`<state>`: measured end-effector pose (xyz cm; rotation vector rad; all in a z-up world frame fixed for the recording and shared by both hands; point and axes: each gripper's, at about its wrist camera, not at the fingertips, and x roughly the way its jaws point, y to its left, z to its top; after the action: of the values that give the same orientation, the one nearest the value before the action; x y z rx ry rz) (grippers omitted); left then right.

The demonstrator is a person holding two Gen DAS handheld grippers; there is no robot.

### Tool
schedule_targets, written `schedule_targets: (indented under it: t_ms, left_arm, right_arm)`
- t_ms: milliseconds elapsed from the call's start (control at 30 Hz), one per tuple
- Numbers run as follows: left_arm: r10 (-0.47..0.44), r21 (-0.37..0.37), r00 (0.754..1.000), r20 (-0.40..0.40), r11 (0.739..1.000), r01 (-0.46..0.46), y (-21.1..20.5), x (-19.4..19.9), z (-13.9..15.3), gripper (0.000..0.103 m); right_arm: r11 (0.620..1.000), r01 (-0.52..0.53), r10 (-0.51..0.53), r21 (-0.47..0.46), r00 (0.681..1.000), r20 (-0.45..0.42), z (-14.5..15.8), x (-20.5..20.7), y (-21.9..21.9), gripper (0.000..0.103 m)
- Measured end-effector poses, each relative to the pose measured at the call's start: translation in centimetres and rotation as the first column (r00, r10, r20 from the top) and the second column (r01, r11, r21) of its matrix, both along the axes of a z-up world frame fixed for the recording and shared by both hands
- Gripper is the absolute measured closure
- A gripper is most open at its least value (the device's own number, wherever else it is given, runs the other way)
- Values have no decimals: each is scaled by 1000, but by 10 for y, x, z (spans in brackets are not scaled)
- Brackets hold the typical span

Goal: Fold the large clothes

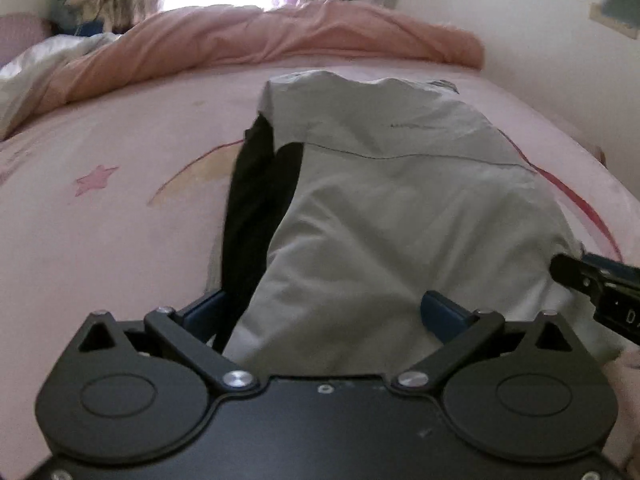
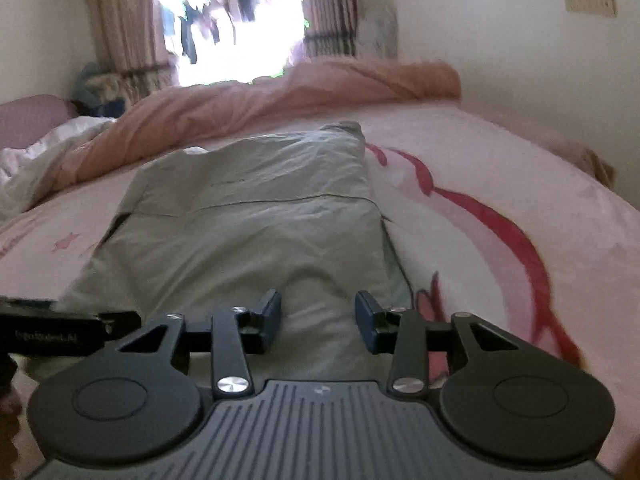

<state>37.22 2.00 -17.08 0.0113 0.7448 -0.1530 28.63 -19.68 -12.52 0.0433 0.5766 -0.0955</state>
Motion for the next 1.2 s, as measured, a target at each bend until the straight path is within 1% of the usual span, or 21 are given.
schedule_targets:
  t_ms: [33,67,100,133,167,200,233,267,300,333,400,433,467,500,567,633,733,833,933,1033,1200]
  left_arm:
    - [-13,-6,1000,12,1000,13,1,-7,8,0]
    - [-26,-13,999,37,1000,26,1,-19,16,0]
    - [-25,-7,999,46,1000,26,2,-28,18,0]
    - [-26,9,999,43,1000,25,2,-38,19,0]
    - [-32,27,999,29,999,31,1,-44,19,0]
    - [-40,42,999,-5,998,40,6,-46,18,0]
    - [-51,49,998,-38,997,53,5,-49,8,0]
    - [-55,53,996,-75,997,59,5,-52,-2,0]
    - [-61,64,994,-94,996,67,3,-54,-7,0]
    - [-69,92,993,-91,993,77,-1,-64,-4,0]
    - [-82,121,993,-85,988,91,-3,-73,2,0]
    - [-84,117,993,-85,989,93,-2,-75,7,0]
    - [-86,100,992,-92,990,95,1,-76,12,0]
    - [-85,71,991,-103,993,92,5,-78,19,0]
    - [-79,11,991,-111,997,80,13,-79,31,0]
    - [-93,-29,992,-89,995,91,18,-81,47,0]
    - [-86,8,995,-54,996,87,17,-87,71,0]
    - [-85,33,996,-35,996,86,14,-92,83,0]
    - [-113,51,993,-35,992,115,9,-95,85,0]
    - [-157,89,987,-25,983,159,3,-101,83,0]
    - [-165,101,986,4,981,163,-2,-108,85,0]
  right_arm:
    - [1000,-15,15,23,1000,1,13,-8,3,57]
    - [999,-32,31,27,999,20,20,-20,8,53]
    - [999,-35,35,14,999,29,22,-29,12,46]
    - [1000,-29,29,-11,999,17,20,-36,17,42]
    - [999,-27,26,-31,999,-22,12,-42,19,40]
    - [999,-37,34,-37,996,-77,-2,-39,19,40]
    - [997,-28,22,-76,996,-90,-18,-38,21,40]
    - [987,-6,-5,-159,998,-67,-24,-42,26,39]
    - [973,13,-33,-229,996,-83,-28,-42,33,39]
    - [977,14,-38,-215,993,-110,-25,-42,34,39]
    - [993,8,-22,-118,993,-119,-11,-45,29,41]
    - [998,-2,-6,-66,993,-121,-2,-48,26,41]
    - [999,-5,0,-37,993,-118,5,-53,25,41]
    - [1000,2,-5,-29,993,-118,12,-56,23,37]
    - [998,22,-29,-54,992,-121,25,-65,26,31]
    - [998,17,-25,-64,991,-129,35,-72,28,31]
    - [998,-7,-2,-70,992,-130,43,-85,35,32]
    - [995,-13,2,-95,993,-115,52,-95,43,31]
    - [993,-26,13,-113,993,-113,55,-99,50,30]
    - [994,-41,29,-104,992,-120,56,-102,52,31]
    - [994,-37,23,-103,991,-134,52,-103,54,31]
